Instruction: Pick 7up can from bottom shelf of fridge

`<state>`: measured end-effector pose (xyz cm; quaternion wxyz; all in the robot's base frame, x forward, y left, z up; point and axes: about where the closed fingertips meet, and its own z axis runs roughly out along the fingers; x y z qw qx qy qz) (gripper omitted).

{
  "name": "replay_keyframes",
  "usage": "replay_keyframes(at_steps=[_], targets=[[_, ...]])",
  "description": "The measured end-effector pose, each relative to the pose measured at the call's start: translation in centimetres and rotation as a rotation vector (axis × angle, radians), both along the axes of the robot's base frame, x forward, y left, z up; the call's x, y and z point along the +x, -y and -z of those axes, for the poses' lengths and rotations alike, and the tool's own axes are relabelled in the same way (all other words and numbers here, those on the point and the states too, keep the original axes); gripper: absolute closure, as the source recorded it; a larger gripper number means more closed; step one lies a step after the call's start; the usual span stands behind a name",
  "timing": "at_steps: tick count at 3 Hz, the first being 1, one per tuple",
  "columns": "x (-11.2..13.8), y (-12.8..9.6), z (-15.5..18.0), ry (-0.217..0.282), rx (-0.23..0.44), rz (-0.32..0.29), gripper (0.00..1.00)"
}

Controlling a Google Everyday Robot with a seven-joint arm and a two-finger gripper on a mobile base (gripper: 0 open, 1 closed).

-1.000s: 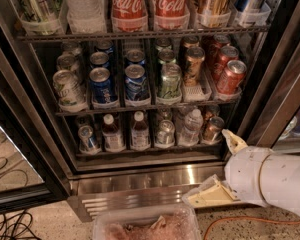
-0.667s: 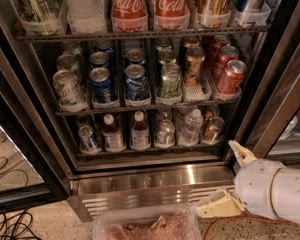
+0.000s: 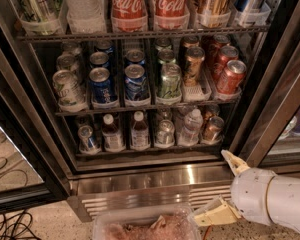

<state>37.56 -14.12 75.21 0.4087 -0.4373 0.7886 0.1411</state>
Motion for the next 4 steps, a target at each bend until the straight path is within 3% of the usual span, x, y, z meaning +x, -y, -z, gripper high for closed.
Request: replay_keyframes(at_steps=[1, 3, 4], targets=[[0.4, 0.0, 0.2, 0.031, 0.012, 0.034, 0.00], [-1.1, -0.2, 5.7, 0.093, 0.124, 0.205, 0.00], [-1.8, 1.0, 5.4, 0.113, 0.122, 0.241, 0.00]])
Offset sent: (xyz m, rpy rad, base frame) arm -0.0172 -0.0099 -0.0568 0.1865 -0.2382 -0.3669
